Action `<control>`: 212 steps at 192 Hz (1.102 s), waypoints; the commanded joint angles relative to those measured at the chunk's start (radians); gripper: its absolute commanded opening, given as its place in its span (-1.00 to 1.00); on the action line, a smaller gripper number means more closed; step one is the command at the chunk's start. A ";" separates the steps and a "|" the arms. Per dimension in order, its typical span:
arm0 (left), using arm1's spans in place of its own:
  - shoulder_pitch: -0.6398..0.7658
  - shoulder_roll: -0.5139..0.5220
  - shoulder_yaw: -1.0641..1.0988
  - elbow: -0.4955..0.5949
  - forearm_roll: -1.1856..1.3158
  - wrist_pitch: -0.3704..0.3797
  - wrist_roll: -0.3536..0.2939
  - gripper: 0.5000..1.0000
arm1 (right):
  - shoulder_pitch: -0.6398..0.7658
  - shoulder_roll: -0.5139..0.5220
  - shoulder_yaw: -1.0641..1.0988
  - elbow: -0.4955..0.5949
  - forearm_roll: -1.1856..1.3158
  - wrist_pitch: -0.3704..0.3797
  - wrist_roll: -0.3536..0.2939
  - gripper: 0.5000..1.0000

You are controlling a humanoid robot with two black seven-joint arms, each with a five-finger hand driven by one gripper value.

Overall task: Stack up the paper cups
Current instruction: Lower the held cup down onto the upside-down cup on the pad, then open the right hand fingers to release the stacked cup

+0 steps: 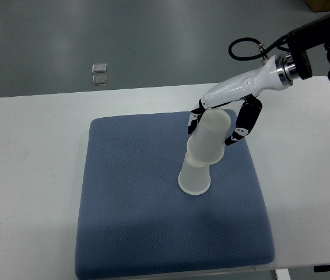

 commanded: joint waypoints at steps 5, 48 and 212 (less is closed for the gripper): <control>0.000 0.000 0.000 0.000 0.000 0.000 0.000 1.00 | -0.004 0.007 0.000 0.003 0.000 -0.001 0.000 0.17; 0.000 0.000 0.000 0.000 0.000 0.000 0.000 1.00 | -0.010 0.033 0.000 0.001 0.000 -0.003 -0.002 0.17; 0.000 0.000 0.000 0.000 0.000 0.000 0.000 1.00 | -0.076 0.114 -0.001 -0.053 -0.011 -0.033 -0.029 0.42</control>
